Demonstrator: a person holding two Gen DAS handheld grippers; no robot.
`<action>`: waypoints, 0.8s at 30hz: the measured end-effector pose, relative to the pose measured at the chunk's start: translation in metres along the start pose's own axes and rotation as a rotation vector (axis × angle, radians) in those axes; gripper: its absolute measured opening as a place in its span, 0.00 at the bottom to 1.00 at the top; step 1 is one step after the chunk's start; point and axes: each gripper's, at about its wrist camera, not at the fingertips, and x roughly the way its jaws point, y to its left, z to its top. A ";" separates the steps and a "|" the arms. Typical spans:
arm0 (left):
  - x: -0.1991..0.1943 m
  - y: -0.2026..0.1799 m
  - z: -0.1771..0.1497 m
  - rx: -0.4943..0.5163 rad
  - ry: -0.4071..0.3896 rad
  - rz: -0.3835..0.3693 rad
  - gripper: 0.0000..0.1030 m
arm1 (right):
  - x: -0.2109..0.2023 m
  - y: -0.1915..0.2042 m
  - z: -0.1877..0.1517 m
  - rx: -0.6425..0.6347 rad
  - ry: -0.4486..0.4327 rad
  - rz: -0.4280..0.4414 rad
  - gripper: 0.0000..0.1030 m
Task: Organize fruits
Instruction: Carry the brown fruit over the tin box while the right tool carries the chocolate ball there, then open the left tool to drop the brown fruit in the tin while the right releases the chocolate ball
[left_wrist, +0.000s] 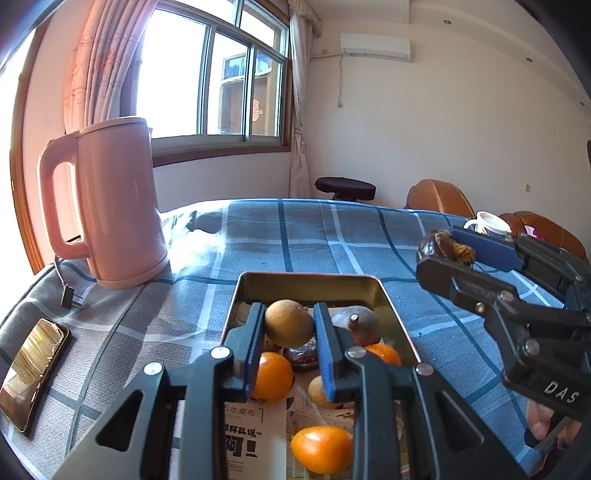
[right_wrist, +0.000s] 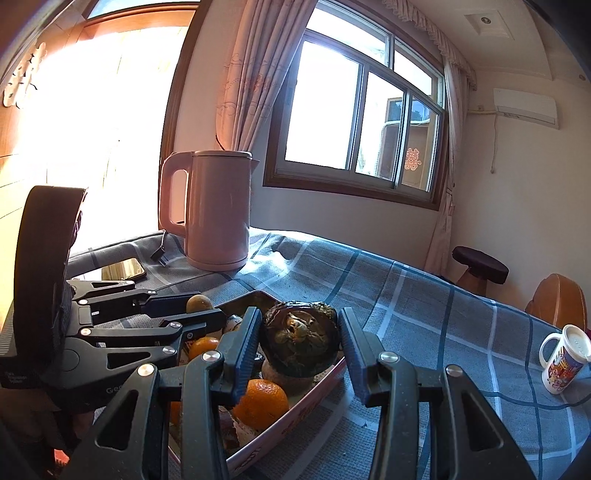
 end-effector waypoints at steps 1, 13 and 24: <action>0.000 0.001 0.000 0.000 0.002 0.000 0.27 | 0.001 0.002 0.000 0.000 0.000 0.003 0.44; 0.006 0.010 -0.004 -0.007 0.036 0.012 0.27 | 0.012 0.014 -0.002 -0.001 0.025 0.027 0.44; 0.006 0.015 -0.005 -0.012 0.051 -0.002 0.27 | 0.023 0.023 -0.006 -0.003 0.053 0.034 0.44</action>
